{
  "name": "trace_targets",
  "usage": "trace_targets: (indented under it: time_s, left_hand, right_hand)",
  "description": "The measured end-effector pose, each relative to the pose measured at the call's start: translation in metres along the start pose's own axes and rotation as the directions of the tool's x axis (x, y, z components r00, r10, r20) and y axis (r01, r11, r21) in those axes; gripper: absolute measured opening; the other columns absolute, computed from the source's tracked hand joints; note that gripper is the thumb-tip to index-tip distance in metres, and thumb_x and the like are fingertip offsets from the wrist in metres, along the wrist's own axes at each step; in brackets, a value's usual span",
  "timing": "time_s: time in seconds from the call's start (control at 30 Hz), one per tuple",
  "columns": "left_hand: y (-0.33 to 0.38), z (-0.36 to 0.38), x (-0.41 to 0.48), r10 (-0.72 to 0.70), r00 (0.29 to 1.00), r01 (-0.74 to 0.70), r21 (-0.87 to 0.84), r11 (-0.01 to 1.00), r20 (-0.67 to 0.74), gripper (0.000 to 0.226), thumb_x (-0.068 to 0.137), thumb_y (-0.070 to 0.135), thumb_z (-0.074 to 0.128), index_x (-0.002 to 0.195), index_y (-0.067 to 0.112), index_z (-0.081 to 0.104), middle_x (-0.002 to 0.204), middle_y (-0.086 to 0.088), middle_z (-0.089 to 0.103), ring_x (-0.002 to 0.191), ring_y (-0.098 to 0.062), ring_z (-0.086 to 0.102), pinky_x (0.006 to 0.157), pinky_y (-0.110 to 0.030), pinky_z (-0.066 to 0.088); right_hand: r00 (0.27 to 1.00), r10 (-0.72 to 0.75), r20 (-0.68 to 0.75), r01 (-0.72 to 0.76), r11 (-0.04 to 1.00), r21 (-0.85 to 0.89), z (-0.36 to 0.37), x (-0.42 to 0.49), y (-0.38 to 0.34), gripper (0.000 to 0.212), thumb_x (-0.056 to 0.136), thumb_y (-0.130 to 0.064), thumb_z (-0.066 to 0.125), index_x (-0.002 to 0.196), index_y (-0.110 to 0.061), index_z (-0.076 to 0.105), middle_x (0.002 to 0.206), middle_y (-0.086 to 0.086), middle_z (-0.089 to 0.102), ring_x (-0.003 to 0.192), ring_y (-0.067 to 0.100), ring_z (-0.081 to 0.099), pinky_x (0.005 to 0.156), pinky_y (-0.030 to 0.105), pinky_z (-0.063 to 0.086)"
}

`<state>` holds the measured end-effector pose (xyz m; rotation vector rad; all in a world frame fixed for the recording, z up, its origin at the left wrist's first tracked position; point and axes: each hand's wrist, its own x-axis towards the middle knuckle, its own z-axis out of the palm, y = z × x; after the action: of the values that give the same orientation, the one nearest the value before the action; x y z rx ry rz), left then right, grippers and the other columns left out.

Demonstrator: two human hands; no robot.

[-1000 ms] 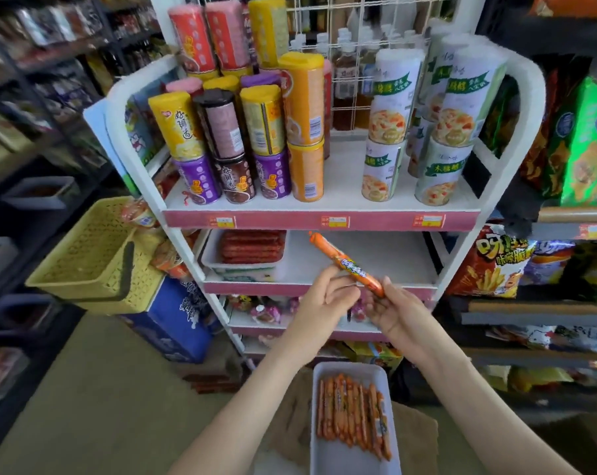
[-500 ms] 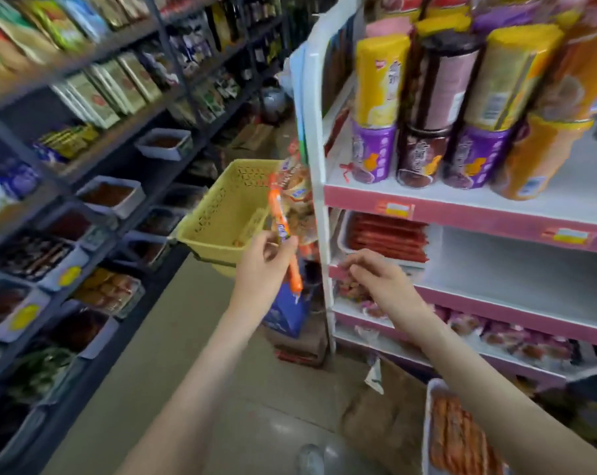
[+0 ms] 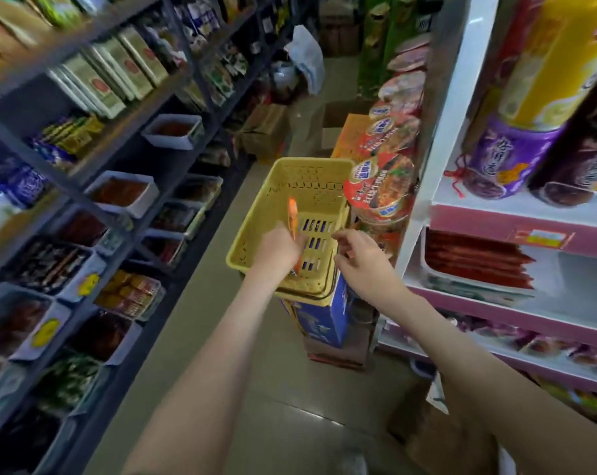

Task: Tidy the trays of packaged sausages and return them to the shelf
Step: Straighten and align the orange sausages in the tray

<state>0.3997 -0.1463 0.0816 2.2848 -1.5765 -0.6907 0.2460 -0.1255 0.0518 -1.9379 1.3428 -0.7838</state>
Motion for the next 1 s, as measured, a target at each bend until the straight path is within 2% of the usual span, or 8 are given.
trace_targets:
  time_s: [0.1, 0.23, 0.33, 0.57, 0.77, 0.83, 0.93, 1.0]
  left_hand:
    - [-0.001, 0.016, -0.009, 0.087, 0.995, -0.083, 0.075, 0.994, -0.053, 0.035, 0.096, 0.036, 0.050, 0.119, 0.010, 0.051, 0.102, -0.005, 0.062, 0.086, -0.021, 0.059, 0.074, -0.034, 0.048]
    - [0.016, 0.044, -0.053, 0.420, 0.886, -0.440, -0.071, 0.895, -0.193, 0.023, 0.095, 0.021, 0.053, 0.112, 0.007, 0.059, 0.106, -0.009, 0.065, 0.098, -0.025, 0.060, 0.084, -0.032, 0.045]
    - [0.033, 0.074, -0.086, 0.517, 0.837, -0.539, -0.100, 0.836, -0.180, 0.024, 0.094, 0.018, 0.052, 0.115, 0.008, 0.057, 0.110, -0.008, 0.063, 0.104, -0.024, 0.057, 0.088, -0.037, 0.046]
    - [0.067, 0.177, -0.151, 0.529, 0.844, -0.524, -0.073, 0.849, 0.088, 0.025, 0.096, 0.018, 0.047, 0.118, 0.007, 0.049, 0.110, -0.013, 0.058, 0.101, -0.032, 0.056, 0.074, -0.041, 0.045]
    - [0.085, 0.306, -0.229, 0.387, 0.851, -0.442, 0.089, 0.892, 0.354, 0.037, 0.096, 0.021, 0.045, 0.130, 0.006, 0.044, 0.122, -0.016, 0.054, 0.110, -0.034, 0.053, 0.083, -0.039, 0.042]
    - [0.085, 0.355, -0.257, 0.307, 0.846, -0.393, 0.121, 0.912, 0.437, 0.040, 0.095, 0.023, 0.046, 0.133, 0.011, 0.041, 0.125, -0.016, 0.052, 0.112, -0.036, 0.053, 0.087, -0.039, 0.043]
    - [0.076, 0.416, -0.294, 0.234, 0.800, -0.378, 0.160, 0.912, 0.552, 0.037, 0.098, 0.025, 0.042, 0.133, 0.014, 0.042, 0.109, -0.006, 0.056, 0.102, -0.028, 0.054, 0.072, -0.026, 0.040]
    - [0.066, 0.451, -0.311, 0.230, 0.771, -0.392, 0.158, 0.906, 0.594, 0.033, 0.097, 0.023, 0.043, 0.128, 0.012, 0.046, 0.105, -0.007, 0.057, 0.093, -0.027, 0.055, 0.063, -0.026, 0.033]
  right_hand:
    - [1.000, -0.011, -0.008, 0.011, 0.999, -0.041, 0.004, -0.002, 0.013, 0.034, 0.090, -0.002, 0.055, 0.124, -0.005, 0.055, 0.116, 0.011, 0.056, 0.113, 0.025, 0.050, 0.096, 0.025, 0.035]
    - [0.999, -0.007, -0.040, 0.006, 1.000, -0.023, -0.004, -0.021, 0.030, 0.032, 0.091, 0.002, 0.049, 0.121, -0.004, 0.058, 0.115, 0.014, 0.058, 0.107, 0.027, 0.053, 0.089, 0.017, 0.033]
    - [0.997, 0.039, -0.062, -0.040, 0.999, -0.013, -0.020, -0.048, 0.045, 0.033, 0.089, 0.005, 0.046, 0.118, -0.002, 0.059, 0.108, 0.015, 0.059, 0.101, 0.026, 0.054, 0.082, 0.013, 0.033]
    - [0.970, 0.226, -0.086, -0.227, 0.974, 0.003, -0.067, -0.146, 0.123, 0.030, 0.091, 0.002, 0.049, 0.116, -0.009, 0.063, 0.113, 0.010, 0.061, 0.107, 0.022, 0.055, 0.089, 0.020, 0.037]
    - [0.899, 0.436, -0.031, -0.437, 0.899, -0.027, -0.111, -0.284, 0.234, 0.023, 0.092, -0.003, 0.052, 0.113, -0.004, 0.061, 0.108, 0.013, 0.061, 0.099, 0.026, 0.057, 0.082, 0.023, 0.038]
    - [0.852, 0.523, 0.009, -0.519, 0.847, -0.118, -0.118, -0.337, 0.283, 0.028, 0.095, -0.008, 0.049, 0.121, -0.008, 0.058, 0.115, 0.015, 0.059, 0.105, 0.027, 0.055, 0.084, 0.021, 0.034]
    - [0.748, 0.657, 0.093, -0.613, 0.739, -0.280, -0.114, -0.405, 0.354, 0.043, 0.096, -0.012, 0.047, 0.139, -0.007, 0.045, 0.149, 0.020, 0.033, 0.140, 0.037, 0.027, 0.112, 0.041, 0.026]
    - [0.660, 0.722, 0.209, -0.662, 0.690, -0.293, -0.102, -0.443, 0.390, 0.047, 0.092, -0.005, 0.049, 0.139, -0.007, 0.042, 0.146, 0.019, 0.035, 0.135, 0.040, 0.033, 0.104, 0.043, 0.036]
